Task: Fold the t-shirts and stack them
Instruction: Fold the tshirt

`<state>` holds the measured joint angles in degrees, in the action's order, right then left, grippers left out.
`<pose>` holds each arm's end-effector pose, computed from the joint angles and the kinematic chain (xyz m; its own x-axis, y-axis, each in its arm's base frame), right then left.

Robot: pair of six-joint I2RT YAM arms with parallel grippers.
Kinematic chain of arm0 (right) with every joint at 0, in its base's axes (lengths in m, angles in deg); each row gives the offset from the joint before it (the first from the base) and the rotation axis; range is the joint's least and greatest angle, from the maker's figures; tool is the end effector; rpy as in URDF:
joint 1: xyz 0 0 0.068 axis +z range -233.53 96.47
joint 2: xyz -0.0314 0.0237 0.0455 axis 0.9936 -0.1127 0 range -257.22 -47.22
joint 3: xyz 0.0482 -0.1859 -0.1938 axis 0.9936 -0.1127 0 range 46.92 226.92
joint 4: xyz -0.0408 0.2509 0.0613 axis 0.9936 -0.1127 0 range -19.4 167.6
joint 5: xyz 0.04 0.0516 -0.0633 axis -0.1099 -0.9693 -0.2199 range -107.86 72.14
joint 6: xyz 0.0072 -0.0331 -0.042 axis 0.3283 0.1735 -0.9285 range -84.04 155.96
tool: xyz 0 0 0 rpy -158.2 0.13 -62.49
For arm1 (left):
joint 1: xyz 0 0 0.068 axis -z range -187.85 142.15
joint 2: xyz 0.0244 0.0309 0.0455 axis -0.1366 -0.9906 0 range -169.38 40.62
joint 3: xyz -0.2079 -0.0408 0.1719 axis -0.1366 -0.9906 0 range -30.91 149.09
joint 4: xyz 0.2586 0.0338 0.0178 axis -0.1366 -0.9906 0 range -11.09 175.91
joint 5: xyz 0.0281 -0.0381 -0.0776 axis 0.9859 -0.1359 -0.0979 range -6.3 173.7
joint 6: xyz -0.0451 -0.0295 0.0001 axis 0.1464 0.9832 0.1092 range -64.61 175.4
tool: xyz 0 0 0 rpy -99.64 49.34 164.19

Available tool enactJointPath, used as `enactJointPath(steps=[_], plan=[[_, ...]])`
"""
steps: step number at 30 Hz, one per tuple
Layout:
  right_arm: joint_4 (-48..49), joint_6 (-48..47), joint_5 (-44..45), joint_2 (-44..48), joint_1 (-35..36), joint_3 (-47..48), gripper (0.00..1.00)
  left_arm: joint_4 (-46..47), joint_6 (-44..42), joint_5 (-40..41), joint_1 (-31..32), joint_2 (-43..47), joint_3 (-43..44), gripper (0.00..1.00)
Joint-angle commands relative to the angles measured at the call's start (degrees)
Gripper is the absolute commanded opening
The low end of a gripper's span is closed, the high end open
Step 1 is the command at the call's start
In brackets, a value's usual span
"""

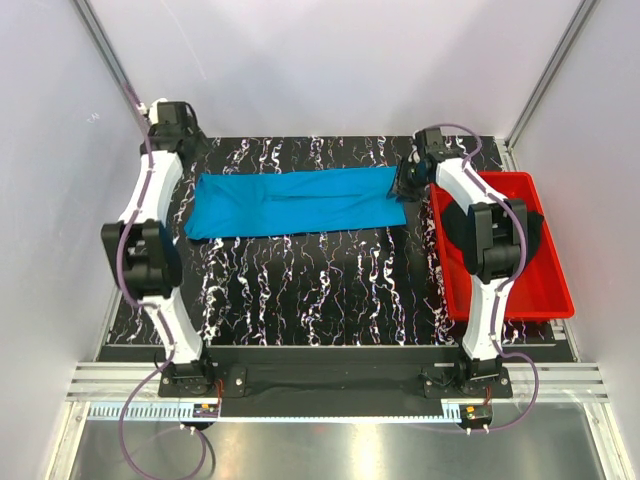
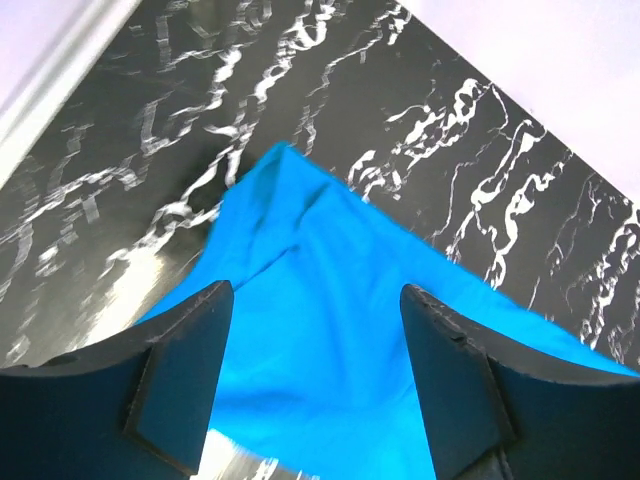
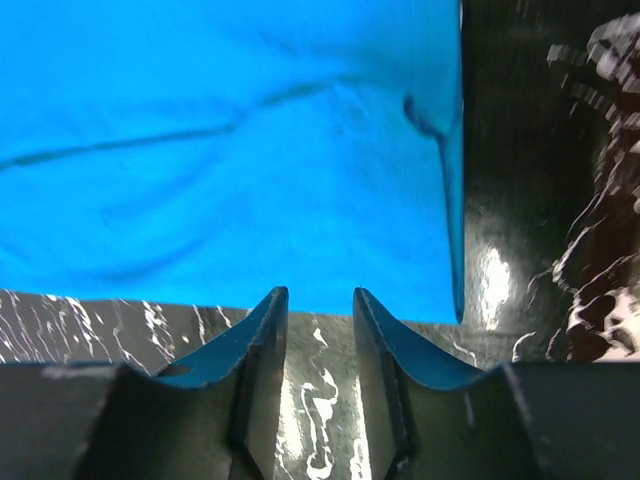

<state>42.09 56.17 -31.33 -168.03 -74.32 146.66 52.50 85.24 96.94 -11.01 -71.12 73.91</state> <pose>0.4579 0.0826 0.2175 -0.8707 0.1992 -0.4497 0.0197 0.9277 0.3727 0.4499 0.0330 0.3184 -0.4470 -0.5099 -0.7350 -0.5193 0.8169 -0.2509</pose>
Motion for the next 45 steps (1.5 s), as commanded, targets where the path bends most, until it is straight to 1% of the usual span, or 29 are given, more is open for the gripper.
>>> enactJointPath(steps=[1, 3, 4, 5, 7, 8, 9, 11, 14, 15, 16, 18, 19, 23, 27, 29, 33, 37, 41, 42, 45], plan=[[0.88, -0.08, -3.3, 2.51, -0.25, -2.27, 0.42, 0.88, 0.21, -1.51, -0.44, 10.39, -7.04, 0.73], [1.05, 0.53, -3.22, 2.69, -0.16, -3.94, 0.5, 1.41, 2.75, -6.35, -1.49, 12.77, -12.15, 0.73], [0.79, 0.36, -3.31, 2.78, -0.25, -4.47, 0.54, 1.76, 3.37, -10.9, -1.93, 13.39, -14.53, 0.73], [0.27, 0.27, -3.4, 2.95, -0.25, -5.43, 0.59, 2.03, 3.99, -11.56, -2.11, 14.79, -19.68, 0.75], [0.96, 0.45, -2.79, 4.88, -0.25, -7.54, 0.61, 2.3, 4.6, -11.92, -2.99, 16.03, -24.28, 0.77], [1.84, 0.45, -2.52, 5.58, -0.25, -9.72, 0.64, 2.12, 6.7, -12.09, -3.69, 16.73, -29.09, 0.78], [2.02, 0.45, -2.43, 6.02, -0.25, -10.61, 0.67, 1.95, 7.67, -12.61, -5.52, 18.04, -31.14, 0.79], [1.5, -0.34, -1.56, 6.73, -0.25, -12.03, 0.75, 2.91, 9.6, -14.45, -6.94, 19.71, -37.37, 0.8], [0.44, -1.83, 0.64, 6.99, -0.25, -12.73, 0.78, 5.45, 11.45, -13.5, -8.35, 23.49, -41.78, 0.8], [0.53, -2.01, 1.08, 6.91, -0.25, -12.82, 0.78, 6.33, 12.07, -13.85, -8.7, 24.46, -44.23, 0.79], [0.61, -2.19, 1.6, 7.0, -0.25, -13.08, 0.78, 7.82, 14.43, -14.81, -8.97, 25.43, -45.3, 0.79], [0.88, -2.28, 1.61, 6.56, -0.16, -13.35, 0.78, 9.67, 17.07, -16.48, -10.11, 25.44, -48.02, 0.79], [1.49, -2.1, 1.87, 6.38, -0.25, -13.61, 0.78, 10.11, 18.92, -17.27, -10.46, 24.65, -48.65, 0.79], [4.13, -0.79, 3.01, 5.33, -0.25, -14.31, 0.82, 10.82, 21.57, -18.42, -11.61, 21.92, -49.27, 0.79], [5.27, 0.36, 4.68, 2.78, -0.42, -13.26, 0.84, 14.77, 23.5, -15.97, -12.49, 21.04, -50.67, 0.79], [6.06, 1.32, 4.86, 2.34, -0.86, -13.17, 0.83, 15.13, 24.11, -15.7, -12.57, 19.3, -50.15, 0.79], [6.76, 2.38, 5.47, 1.9, -1.13, -13.17, 0.8, 14.25, 25.0, -15.7, -12.57, 16.13, -48.92, 0.78], [6.77, 2.12, 5.21, 0.58, -1.39, -12.3, 0.76, 15.65, 25.87, -13.5, -12.66, 15.24, -49.44, 0.77], [7.2, 2.03, 4.6, -0.65, -1.39, -12.03, 0.72, 16.71, 26.23, -13.32, -12.75, 13.84, -48.31, 0.75], [7.29, 2.03, 4.08, -1.0, -1.39, -11.94, 0.69, 16.45, 26.4, -11.93, -12.75, 13.4, -47.43, 0.74], [7.29, 2.03, 4.24, -1.18, -1.39, -12.03, 0.66, 16.53, 25.7, -11.39, -12.75, 12.25, -46.46, 0.68]])
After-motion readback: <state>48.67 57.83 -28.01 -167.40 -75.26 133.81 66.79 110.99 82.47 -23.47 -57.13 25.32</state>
